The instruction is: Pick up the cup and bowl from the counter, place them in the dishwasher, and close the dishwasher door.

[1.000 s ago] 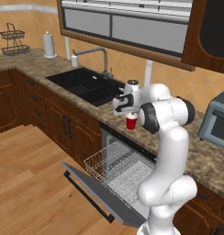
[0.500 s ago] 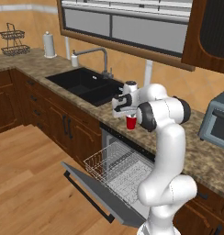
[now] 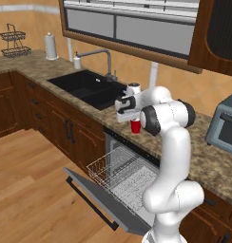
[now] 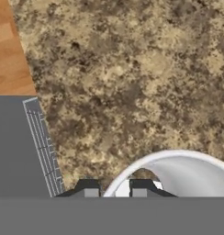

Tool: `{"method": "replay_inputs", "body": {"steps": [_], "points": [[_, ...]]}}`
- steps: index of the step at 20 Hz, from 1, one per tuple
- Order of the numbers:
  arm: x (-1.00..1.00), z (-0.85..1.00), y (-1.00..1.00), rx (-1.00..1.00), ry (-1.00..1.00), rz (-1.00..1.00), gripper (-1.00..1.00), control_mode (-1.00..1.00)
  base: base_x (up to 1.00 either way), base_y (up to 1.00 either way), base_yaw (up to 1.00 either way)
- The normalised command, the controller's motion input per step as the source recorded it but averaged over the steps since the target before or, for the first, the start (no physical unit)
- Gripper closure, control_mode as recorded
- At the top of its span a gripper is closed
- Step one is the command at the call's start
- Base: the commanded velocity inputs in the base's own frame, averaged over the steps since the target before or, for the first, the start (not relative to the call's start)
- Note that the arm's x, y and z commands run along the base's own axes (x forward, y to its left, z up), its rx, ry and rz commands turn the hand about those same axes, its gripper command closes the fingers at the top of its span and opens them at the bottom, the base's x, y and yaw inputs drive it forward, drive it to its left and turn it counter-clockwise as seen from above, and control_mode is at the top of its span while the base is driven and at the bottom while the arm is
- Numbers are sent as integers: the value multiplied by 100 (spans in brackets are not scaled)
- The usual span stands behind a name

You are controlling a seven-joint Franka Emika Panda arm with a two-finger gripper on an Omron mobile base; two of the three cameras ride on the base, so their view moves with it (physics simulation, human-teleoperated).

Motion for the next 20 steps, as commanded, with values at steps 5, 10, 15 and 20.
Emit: {"method": "replay_inputs", "body": {"steps": [5, 10, 15, 20], "points": [[-5, -3, 1, 0, 0, 2, 100, -100, 0, 0, 0], [-77, 29, 34, 1, -7, 2, 100, -100, 0, 0, 0], [-100, 41, 21, 3, 0, 14, 100, -100, 0, 0, 0], [-100, -1, 0, 5, -11, 15, 100, -100, 0, 0, 0]]}}
